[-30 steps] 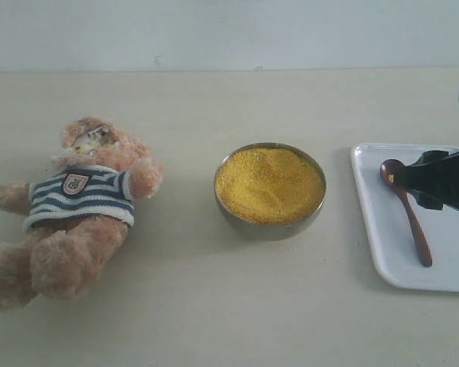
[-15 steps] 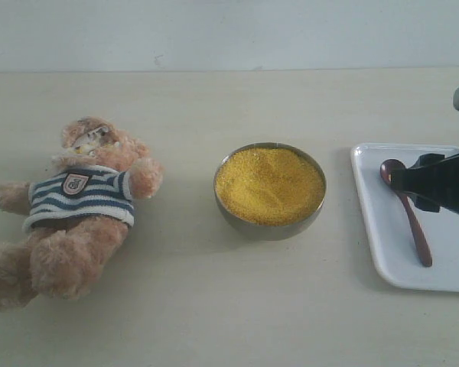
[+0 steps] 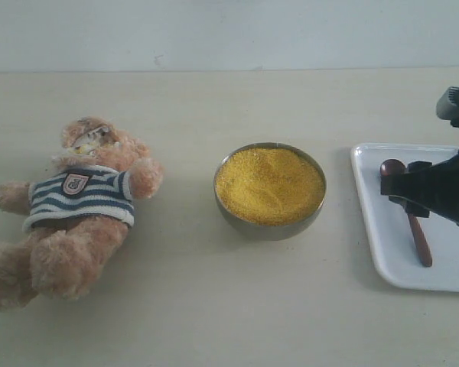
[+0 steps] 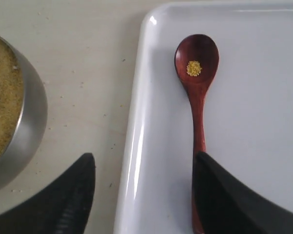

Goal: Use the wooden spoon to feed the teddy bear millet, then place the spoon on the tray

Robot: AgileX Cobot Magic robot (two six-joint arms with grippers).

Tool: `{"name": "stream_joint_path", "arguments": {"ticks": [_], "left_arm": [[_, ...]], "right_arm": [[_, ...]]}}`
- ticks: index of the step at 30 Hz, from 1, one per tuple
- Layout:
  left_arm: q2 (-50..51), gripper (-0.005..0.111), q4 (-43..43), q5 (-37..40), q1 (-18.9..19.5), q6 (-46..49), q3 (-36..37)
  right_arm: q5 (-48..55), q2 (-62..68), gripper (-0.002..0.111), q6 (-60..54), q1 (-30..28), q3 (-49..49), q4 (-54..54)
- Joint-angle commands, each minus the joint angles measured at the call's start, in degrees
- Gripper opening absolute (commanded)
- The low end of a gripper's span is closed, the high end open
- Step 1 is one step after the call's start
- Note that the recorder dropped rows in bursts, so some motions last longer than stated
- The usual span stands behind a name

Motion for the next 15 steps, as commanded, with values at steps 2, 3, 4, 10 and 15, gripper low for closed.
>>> {"name": "stream_joint_path", "arguments": {"ticks": [2,3,4,10,15], "left_arm": [[5.60,0.021,-0.73,1.62,-0.19,-0.33,0.25],[6.02,0.023,-0.73,1.62,-0.19,-0.33,0.25],[6.14,0.024,-0.73,1.62,-0.19,-0.33,0.25],[6.14,0.026,-0.73,1.44,-0.19,-0.33,0.25],[6.14,0.026,-0.73,1.44,-0.19,-0.33,0.25]], "right_arm": [[-0.24,2.08,0.055,0.19,-0.06,-0.42,0.10],[-0.34,2.07,0.055,0.19,-0.06,-0.42,0.10],[-0.44,2.07,0.055,0.19,-0.06,-0.42,0.10],[-1.03,2.07,0.055,0.19,-0.06,-0.42,0.10],[-1.15,2.07,0.055,0.19,-0.06,-0.42,0.10]]}}
